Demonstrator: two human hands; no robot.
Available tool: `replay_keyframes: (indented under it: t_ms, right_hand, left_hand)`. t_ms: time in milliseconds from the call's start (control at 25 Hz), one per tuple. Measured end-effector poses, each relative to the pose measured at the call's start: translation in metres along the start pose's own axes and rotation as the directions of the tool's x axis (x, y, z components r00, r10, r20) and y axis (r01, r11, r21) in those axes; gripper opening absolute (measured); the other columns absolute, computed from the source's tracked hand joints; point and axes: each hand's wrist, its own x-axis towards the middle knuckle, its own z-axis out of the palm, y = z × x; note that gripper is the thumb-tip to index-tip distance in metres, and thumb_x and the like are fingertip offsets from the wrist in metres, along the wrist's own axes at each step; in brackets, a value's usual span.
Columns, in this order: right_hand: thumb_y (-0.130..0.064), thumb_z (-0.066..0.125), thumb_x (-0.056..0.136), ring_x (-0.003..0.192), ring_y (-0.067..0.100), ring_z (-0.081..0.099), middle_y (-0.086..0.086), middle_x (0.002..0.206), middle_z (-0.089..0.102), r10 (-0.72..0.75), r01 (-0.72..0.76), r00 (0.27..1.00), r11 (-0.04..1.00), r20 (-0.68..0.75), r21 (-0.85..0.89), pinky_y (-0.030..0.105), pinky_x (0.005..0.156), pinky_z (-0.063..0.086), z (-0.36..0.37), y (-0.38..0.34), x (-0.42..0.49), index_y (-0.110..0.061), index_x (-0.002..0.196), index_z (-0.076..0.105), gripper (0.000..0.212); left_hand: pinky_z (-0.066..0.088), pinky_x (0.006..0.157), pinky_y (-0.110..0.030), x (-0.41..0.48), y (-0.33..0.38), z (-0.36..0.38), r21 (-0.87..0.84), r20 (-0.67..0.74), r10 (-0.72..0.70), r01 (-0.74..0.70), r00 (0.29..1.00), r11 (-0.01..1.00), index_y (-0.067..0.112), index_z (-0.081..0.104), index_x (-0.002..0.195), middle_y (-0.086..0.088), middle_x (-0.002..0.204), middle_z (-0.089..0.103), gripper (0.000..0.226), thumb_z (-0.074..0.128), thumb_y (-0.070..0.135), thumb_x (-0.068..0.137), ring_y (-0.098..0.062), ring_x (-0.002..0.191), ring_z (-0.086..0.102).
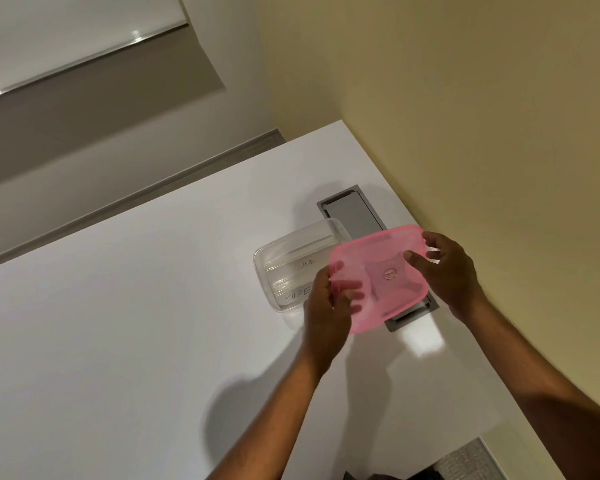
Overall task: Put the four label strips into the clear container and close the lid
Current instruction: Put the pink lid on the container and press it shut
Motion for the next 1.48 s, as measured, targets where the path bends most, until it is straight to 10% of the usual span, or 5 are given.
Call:
replay_keyframes:
  t_ms: [120,320,440,840,1480]
  right_hand:
    - [-0.042,0.075,0.094,0.124,0.026,0.064,0.005,0.142,0.063,0.098,-0.098,0.995,0.995,0.002,0.013,0.033,0.093,0.046,0.006,0.002,0.009,-0.018,0.147,0.057,0.061]
    - [-0.035,0.071,0.097,0.09,0.031,0.076,0.002,0.09,0.078,0.082,-0.083,0.996,0.989,0.017,0.125,0.038,0.079,0.059,0.023,-0.005,0.02,-0.017,0.098,0.077,0.019]
    - [-0.03,0.071,0.097,0.081,0.027,0.074,0.002,0.083,0.077,0.025,-0.027,0.999,0.995,0.023,0.093,0.042,0.083,0.06,0.038,-0.017,0.024,-0.016,0.095,0.078,0.016]
    - [-0.009,0.06,0.1,0.098,0.031,0.073,0.013,0.104,0.08,-0.072,0.08,0.994,0.993,0.086,-0.09,0.035,0.086,0.057,0.091,-0.056,0.036,-0.004,0.11,0.08,0.023]
    - [-0.004,0.061,0.1,0.087,0.02,0.065,0.015,0.102,0.08,-0.129,0.139,0.988,0.98,0.08,-0.142,0.009,0.066,0.039,0.116,-0.047,0.038,-0.001,0.11,0.079,0.021]
  left_hand:
    - [0.067,0.087,-0.047,0.008,0.007,-0.019,-0.083,-0.044,-0.069,0.066,0.997,0.994,0.022,0.051,0.145,-0.01,0.109,0.078,0.05,0.046,-0.006,0.105,-0.032,0.096,0.078]
    - [0.068,0.085,-0.045,0.026,0.004,-0.046,-0.159,-0.167,-0.152,0.125,0.974,0.979,0.026,0.049,0.147,-0.012,0.115,0.072,0.054,0.049,-0.007,0.104,-0.03,0.089,0.079]
    - [0.067,0.082,-0.038,0.034,-0.004,-0.065,0.03,-0.332,-0.125,0.143,0.935,0.989,0.029,0.056,0.148,-0.003,0.119,0.066,0.054,0.06,0.002,0.102,-0.021,0.089,0.076]
    - [0.061,0.095,-0.041,0.062,-0.024,-0.112,0.191,-0.538,-0.091,0.226,0.838,0.955,0.019,0.069,0.141,0.003,0.115,0.071,0.045,0.069,0.007,0.098,-0.023,0.095,0.07]
    - [0.048,0.073,-0.018,0.076,-0.055,-0.129,0.192,-0.554,-0.124,0.272,0.823,0.943,0.017,0.07,0.138,-0.002,0.117,0.072,0.04,0.06,0.006,0.101,-0.01,0.087,0.067]
